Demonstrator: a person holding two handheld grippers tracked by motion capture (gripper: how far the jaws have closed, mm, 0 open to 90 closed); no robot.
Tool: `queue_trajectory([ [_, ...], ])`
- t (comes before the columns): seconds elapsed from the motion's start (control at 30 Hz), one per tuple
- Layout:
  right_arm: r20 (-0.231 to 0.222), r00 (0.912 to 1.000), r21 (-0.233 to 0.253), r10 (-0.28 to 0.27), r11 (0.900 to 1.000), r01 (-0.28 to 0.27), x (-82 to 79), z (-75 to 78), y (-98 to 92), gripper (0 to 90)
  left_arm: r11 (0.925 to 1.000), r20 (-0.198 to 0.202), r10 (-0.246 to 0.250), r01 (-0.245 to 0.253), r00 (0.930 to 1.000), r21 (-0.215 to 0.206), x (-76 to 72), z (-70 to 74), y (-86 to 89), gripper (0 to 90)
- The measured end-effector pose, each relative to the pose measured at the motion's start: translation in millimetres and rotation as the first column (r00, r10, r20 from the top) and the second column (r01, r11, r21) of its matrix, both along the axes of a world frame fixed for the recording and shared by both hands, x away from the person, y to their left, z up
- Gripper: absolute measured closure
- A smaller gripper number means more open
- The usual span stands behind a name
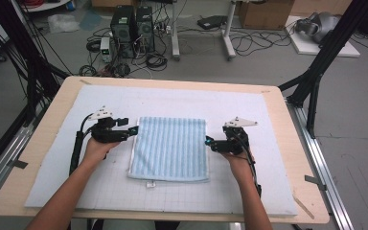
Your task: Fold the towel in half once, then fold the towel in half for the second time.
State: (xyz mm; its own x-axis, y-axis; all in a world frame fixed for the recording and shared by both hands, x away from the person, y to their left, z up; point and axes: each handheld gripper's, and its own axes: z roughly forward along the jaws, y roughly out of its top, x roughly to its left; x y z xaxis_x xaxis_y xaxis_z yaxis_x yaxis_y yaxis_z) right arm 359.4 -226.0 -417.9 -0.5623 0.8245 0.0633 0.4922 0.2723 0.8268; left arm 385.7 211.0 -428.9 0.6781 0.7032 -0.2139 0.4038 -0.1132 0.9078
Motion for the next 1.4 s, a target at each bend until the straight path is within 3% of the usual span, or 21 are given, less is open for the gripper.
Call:
queue_trajectory([
  [0.2,0.047,0.9975,-0.031,0.053,0.998,-0.052,-19.3,-3.7,-1.8,11.0,0.9998,0.027,-0.017,0.018,0.9995,-0.004,-14.6,0.8,5.7,21.0],
  [0.27,0.073,0.9952,-0.07,0.066,0.996,-0.06,-22.5,-1.9,0.6,11.0,0.9999,0.038,-0.01,0.011,0.9992,-0.005,-18.5,-0.5,6.8,19.3],
  [0.5,0.101,0.9937,-0.048,0.049,0.998,-0.044,-24.0,0.7,-5.0,11.0,0.9999,0.07,-0.005,0.005,0.9976,-0.012,-24.0,0.8,10.4,20.1],
  [0.7,0.115,0.9934,0.01,0.002,1.0,-0.004,-23.7,3.1,-10.4,11.0,0.9999,0.065,0.008,-0.007,0.9979,-0.013,-24.4,-0.4,15.1,21.7],
  [1.07,0.09,0.9957,-0.007,0.023,1.0,-0.022,-24.3,-0.5,-9.5,10.9,0.9997,0.056,0.026,-0.026,0.9981,-0.002,-21.4,-3.1,16.5,22.7],
  [1.4,0.067,0.9972,-0.016,0.035,0.999,-0.034,-23.5,-4.0,-7.9,10.9,0.9979,-0.008,0.06,-0.06,0.9982,-0.024,-16.0,-8.5,21.2,22.9],
])
